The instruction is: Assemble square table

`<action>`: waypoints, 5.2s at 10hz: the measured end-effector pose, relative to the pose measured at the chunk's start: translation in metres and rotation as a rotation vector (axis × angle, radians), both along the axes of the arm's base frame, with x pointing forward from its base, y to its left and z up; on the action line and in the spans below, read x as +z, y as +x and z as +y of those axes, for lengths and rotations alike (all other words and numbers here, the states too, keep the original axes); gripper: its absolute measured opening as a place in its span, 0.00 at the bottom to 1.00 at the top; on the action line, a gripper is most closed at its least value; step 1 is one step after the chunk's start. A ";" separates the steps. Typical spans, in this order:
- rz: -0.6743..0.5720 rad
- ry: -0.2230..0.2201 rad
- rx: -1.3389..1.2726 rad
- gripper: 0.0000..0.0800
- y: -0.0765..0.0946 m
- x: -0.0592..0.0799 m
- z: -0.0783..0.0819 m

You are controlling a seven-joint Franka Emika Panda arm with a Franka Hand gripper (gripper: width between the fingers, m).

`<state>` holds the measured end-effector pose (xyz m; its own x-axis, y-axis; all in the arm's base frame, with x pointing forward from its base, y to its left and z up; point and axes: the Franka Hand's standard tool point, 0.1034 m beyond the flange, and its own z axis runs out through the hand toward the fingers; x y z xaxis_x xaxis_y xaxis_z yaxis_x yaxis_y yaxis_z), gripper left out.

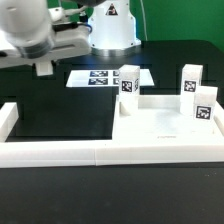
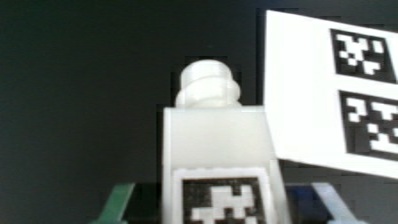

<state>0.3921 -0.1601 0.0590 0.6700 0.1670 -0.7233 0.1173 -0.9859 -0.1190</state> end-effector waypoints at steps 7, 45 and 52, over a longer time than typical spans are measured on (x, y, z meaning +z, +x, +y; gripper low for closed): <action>-0.588 -0.012 0.104 0.36 0.105 0.068 0.052; -1.370 0.060 -0.103 0.36 0.221 0.019 0.167; -1.363 0.049 -0.110 0.36 0.217 0.013 0.158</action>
Offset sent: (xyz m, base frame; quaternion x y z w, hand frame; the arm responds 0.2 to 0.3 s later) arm 0.0191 0.0252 0.0292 -0.0452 0.2160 0.0065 0.9753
